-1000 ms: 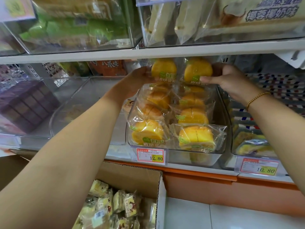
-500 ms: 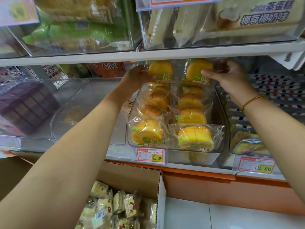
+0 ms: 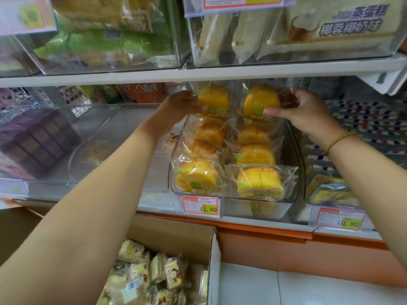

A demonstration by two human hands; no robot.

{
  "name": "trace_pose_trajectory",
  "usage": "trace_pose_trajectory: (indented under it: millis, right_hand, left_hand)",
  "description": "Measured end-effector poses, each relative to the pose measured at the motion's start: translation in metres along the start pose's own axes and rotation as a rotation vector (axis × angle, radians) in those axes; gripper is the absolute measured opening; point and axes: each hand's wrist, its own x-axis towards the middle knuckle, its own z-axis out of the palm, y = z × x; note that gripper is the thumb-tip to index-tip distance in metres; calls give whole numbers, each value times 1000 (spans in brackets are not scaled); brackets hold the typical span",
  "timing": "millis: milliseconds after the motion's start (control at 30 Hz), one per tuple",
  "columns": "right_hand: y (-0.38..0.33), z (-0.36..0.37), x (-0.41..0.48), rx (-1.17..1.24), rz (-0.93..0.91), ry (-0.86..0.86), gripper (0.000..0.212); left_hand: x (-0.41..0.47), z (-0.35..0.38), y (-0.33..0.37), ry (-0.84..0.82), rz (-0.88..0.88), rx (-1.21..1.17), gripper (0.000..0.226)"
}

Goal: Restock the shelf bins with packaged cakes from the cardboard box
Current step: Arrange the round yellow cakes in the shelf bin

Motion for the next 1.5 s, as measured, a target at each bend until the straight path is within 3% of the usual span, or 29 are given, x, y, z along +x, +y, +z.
trace_pose_trajectory:
  millis: [133,267,367,433,533,600,700,733,800,867,967,1100,1200,1267,1433,1500]
  right_hand:
    - [-1,-6,-4,11,-10,-41,52]
    - [1,-14,-4,29,49,-126,45]
    - [1,-13,-2,14,58,-160,32]
    - [-3,-10,-4,4,63,-158,50]
    - [-8,-9,-8,33,65,-128,78]
    - [-7,-11,-9,68,57,-123,71]
    - [-7,-12,-10,105,40,-119,48]
    - [-7,-12,-11,111,42,-112,51]
    - [-9,-12,-10,110,70,-99,77]
    - [-9,-12,-9,121,92,-69,96]
    - [-13,-13,-15,93,93,27,70]
    - [-26,-21,-40,-295,130,113,43]
    - [-55,-26,-83,-743,-14,34,33]
    - [-85,-16,-122,-789,-158,-109,32]
    - [-121,63,-184,-769,-272,-657,38]
    - [-117,112,-194,-741,-314,-786,33]
  left_hand:
    - [-8,-1,11,24,0,4,69]
    - [-13,-1,16,-13,-29,79,35]
    - [-10,4,16,36,-33,137,25]
    - [-9,7,16,58,-19,202,42]
    - [-16,9,20,41,12,190,84]
    - [-19,6,19,33,29,177,94]
    - [-21,4,19,35,38,139,91]
    - [-23,3,19,37,26,125,87]
    - [-27,4,22,37,3,99,88]
    - [-30,5,26,27,-30,81,74]
    - [-37,7,30,70,-55,133,49]
    - [-79,-6,31,212,-85,55,57]
    - [-135,-20,28,338,-19,-46,21]
    - [-181,-22,29,331,-29,-55,23]
    - [-282,-36,-12,-86,-330,165,34]
    - [-313,-51,-44,-137,-464,237,38]
